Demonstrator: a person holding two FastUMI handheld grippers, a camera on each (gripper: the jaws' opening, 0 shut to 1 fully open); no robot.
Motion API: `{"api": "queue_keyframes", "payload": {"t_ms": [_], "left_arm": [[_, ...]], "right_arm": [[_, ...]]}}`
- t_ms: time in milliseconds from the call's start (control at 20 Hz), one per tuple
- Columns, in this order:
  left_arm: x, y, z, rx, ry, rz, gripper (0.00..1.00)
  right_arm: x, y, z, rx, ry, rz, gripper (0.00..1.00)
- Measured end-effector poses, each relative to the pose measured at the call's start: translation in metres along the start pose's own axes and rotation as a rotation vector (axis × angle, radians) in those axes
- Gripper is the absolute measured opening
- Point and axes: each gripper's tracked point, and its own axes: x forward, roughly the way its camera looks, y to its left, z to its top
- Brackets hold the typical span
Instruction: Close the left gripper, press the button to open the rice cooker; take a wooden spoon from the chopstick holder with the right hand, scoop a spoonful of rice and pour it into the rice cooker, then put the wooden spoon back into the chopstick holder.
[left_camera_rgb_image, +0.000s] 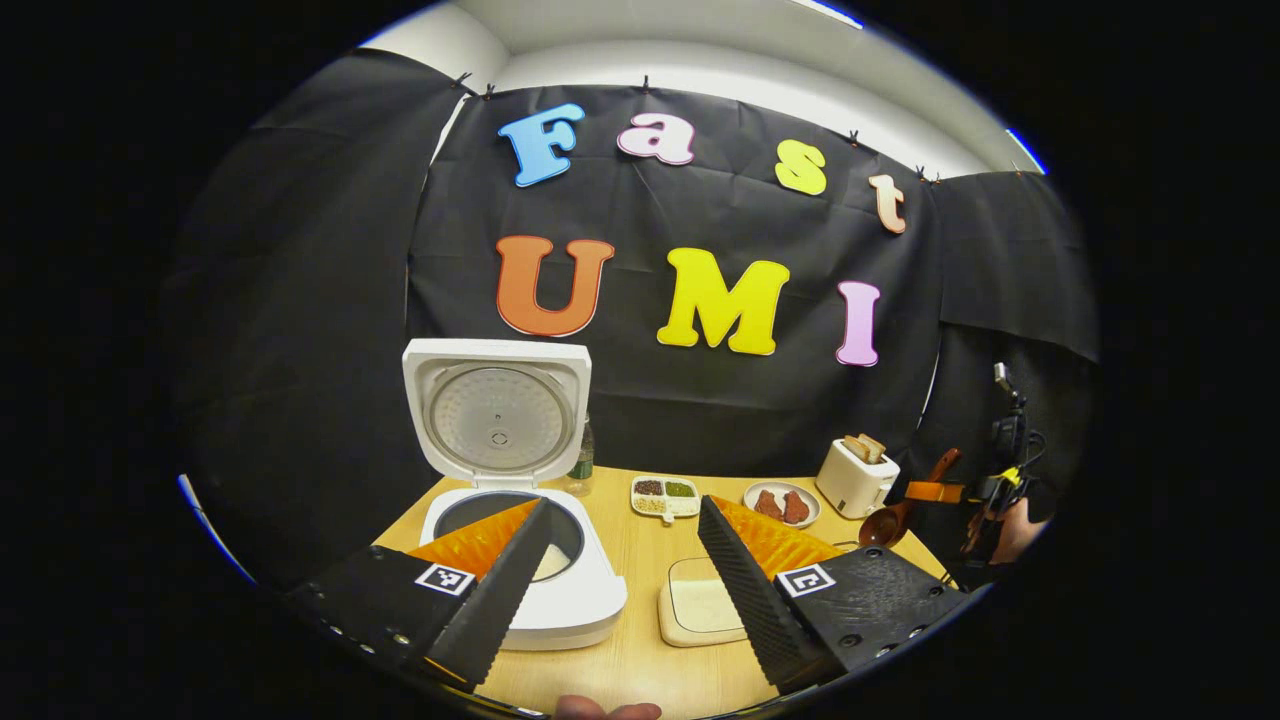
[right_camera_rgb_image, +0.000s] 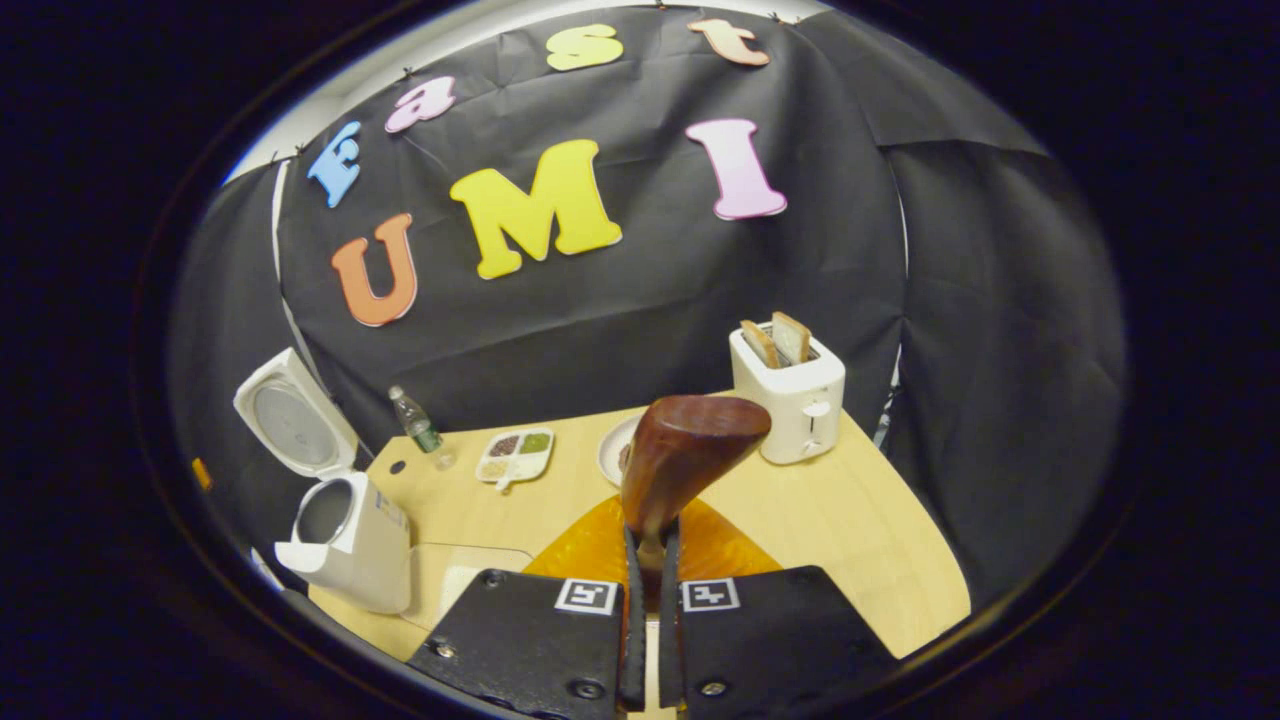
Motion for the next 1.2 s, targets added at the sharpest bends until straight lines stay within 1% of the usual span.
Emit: {"api": "queue_keyframes", "payload": {"t_ms": [250,450,600,750,850,900,1000,1050,1100,1150,1200], "left_arm": [[0.005,-0.006,-0.010,0.012,0.043,0.025,0.94],[0.007,-0.006,-0.014,0.043,0.068,0.051,0.94],[0.009,-0.013,-0.017,0.048,0.084,0.054,0.94],[0.010,-0.020,-0.013,0.057,0.075,0.047,0.95],[0.011,-0.024,-0.006,0.072,0.057,0.049,0.94],[0.011,-0.024,-0.001,0.081,0.042,0.054,0.94],[0.010,-0.025,0.010,0.094,0.015,0.056,0.94],[0.011,-0.025,0.015,0.096,0.004,0.056,0.94],[0.012,-0.024,0.022,0.098,-0.009,0.060,0.94],[0.013,-0.020,0.029,0.100,-0.021,0.065,0.94],[0.015,-0.016,0.038,0.105,-0.040,0.074,0.94]], "right_arm": [[0.040,-0.014,-0.042,0.017,0.054,0.009,0.10],[0.061,-0.017,-0.066,0.002,0.077,0.031,0.11],[0.068,-0.020,-0.076,0.032,0.080,0.036,0.11],[0.072,-0.024,-0.081,0.082,0.087,0.042,0.16],[0.071,-0.022,-0.081,0.095,0.081,0.060,0.19],[0.068,-0.021,-0.079,0.089,0.072,0.062,0.36],[0.060,-0.029,-0.072,0.062,0.057,0.037,0.70],[0.056,-0.031,-0.065,0.059,0.044,0.029,0.79],[0.051,-0.035,-0.058,0.054,0.028,0.014,0.82],[0.045,-0.040,-0.051,0.048,0.015,0.001,0.78],[0.038,-0.044,-0.044,0.045,0.004,-0.010,0.82]]}}
